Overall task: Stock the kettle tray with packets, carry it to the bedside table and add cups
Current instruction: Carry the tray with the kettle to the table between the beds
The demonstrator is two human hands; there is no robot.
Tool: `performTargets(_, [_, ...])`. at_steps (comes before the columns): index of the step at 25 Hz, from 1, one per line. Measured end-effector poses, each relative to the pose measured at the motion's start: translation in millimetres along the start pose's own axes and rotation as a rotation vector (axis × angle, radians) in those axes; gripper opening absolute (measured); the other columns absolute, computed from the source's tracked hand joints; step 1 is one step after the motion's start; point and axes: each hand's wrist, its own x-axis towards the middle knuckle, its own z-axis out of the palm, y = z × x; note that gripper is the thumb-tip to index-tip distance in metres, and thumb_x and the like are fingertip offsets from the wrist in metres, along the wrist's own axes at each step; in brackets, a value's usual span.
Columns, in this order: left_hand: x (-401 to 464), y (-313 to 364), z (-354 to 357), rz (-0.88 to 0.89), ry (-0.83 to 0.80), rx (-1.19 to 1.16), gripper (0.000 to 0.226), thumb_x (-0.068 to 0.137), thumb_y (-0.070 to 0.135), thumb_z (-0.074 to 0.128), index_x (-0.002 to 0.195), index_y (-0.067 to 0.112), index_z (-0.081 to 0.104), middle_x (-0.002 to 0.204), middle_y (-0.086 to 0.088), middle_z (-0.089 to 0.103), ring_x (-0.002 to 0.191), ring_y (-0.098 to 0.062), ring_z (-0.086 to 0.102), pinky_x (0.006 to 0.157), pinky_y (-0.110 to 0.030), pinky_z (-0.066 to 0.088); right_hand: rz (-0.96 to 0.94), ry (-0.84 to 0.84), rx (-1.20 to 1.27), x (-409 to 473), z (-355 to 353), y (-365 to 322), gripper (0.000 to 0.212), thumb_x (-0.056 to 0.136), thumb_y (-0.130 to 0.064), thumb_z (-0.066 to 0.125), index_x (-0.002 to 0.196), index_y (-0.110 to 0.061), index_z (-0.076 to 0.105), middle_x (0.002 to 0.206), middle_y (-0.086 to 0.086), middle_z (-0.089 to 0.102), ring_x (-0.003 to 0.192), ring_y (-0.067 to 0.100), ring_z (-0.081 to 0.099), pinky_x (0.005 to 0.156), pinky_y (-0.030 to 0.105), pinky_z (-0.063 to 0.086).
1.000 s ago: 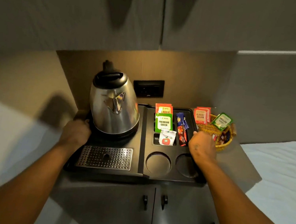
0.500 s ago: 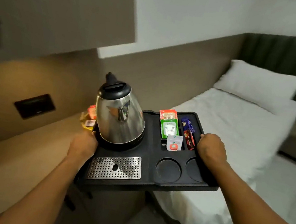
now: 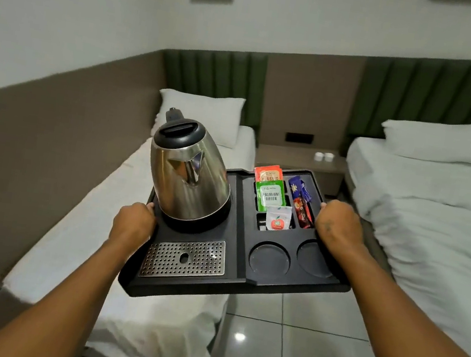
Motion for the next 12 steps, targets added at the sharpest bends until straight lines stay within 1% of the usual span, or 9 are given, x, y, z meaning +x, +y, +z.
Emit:
performTargets(3, [35,57,30,0.043,-0.034,-0.023,0.05,0.104,0.035,0.033,0.099,0.0,0.068,0.104,-0.027,0.067,0.09,-0.042,0.061,0.066,-0.036,0.039,0.077,0.05,-0.001,39,-2,33,0.027,0.094,-0.017,0.044,0.093,-0.001,0.066,0.099,0.022,0.067,0.089,0.04,0.062,0.067,0.035,0.041])
performTargets(6, [84,101,62,0.103,-0.039,-0.016,0.049,0.104,0.033,0.034,0.097,-0.001,0.067,0.103,-0.028,0.067,0.09,-0.043,0.061,0.067,-0.035,0.04,0.119,0.096,-0.013,95,14,50,0.031,0.096,-0.02,0.045,0.092,0.001,0.067,0.098,0.022,0.067,0.087,0.04,0.063,0.067,0.035,0.042])
performTargets(9, [147,141,93,0.129,-0.024,-0.014,0.049,0.104,0.033,0.035,0.096,-0.002,0.067,0.102,-0.03,0.066,0.09,-0.045,0.06,0.071,-0.038,0.043,0.13,0.111,-0.011,163,41,53,0.033,0.096,-0.021,0.045,0.091,0.001,0.068,0.095,0.021,0.067,0.085,0.039,0.064,0.065,0.034,0.042])
performTargets(12, [233,184,131,0.13,-0.036,-0.029,0.049,0.104,0.034,0.035,0.094,-0.002,0.067,0.101,-0.031,0.066,0.088,-0.044,0.059,0.069,-0.038,0.041,0.133,0.123,-0.012,254,75,46,0.035,0.097,-0.025,0.044,0.092,0.0,0.069,0.093,0.019,0.067,0.082,0.037,0.063,0.064,0.033,0.043])
